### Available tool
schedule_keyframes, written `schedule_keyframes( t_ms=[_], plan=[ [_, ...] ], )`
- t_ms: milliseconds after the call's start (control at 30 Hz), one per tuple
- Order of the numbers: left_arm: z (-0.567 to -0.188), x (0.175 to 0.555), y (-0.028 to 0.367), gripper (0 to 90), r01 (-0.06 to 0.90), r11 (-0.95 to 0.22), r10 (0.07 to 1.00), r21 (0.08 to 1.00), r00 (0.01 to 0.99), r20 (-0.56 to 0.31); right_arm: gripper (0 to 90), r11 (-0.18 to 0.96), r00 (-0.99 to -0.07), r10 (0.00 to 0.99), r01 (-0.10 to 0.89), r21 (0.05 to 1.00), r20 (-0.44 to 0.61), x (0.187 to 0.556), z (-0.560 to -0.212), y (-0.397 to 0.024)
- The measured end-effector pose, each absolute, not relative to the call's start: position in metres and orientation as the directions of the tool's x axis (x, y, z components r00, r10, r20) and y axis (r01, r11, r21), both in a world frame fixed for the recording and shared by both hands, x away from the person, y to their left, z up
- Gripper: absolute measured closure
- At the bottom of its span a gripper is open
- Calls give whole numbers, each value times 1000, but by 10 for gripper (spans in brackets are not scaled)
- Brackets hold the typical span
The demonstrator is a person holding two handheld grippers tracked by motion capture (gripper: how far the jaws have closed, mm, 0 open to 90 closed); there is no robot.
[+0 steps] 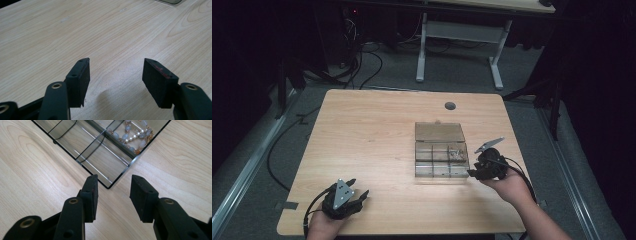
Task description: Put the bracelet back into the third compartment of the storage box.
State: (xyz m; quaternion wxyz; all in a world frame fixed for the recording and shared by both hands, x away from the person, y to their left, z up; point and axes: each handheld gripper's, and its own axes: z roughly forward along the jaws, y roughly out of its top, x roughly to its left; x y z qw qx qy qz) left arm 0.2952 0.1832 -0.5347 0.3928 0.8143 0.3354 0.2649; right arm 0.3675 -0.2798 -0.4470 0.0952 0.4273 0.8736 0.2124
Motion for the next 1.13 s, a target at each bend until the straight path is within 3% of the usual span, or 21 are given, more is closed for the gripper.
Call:
schedule_keyframes(
  t_ms=[433,733,833,933,1133],
  plan=[
    [-535,295,183,396,337,-464,756,819,632,169,538,471,-608,793,632,615,17,334,-473,-292],
    [-534,295,184,394,332,-455,759,826,630,165,533,378,-594,805,521,766,7,303,-520,-291],
    [-534,295,184,392,333,-454,760,827,628,164,536,350,-580,814,515,782,17,299,-529,-290],
    [-535,295,184,392,333,-452,762,828,626,164,529,360,-571,820,447,819,-49,290,-527,-288],
    [-535,295,184,392,338,-453,765,825,623,165,506,298,-555,832,474,828,19,292,-527,-296]
  ],
)
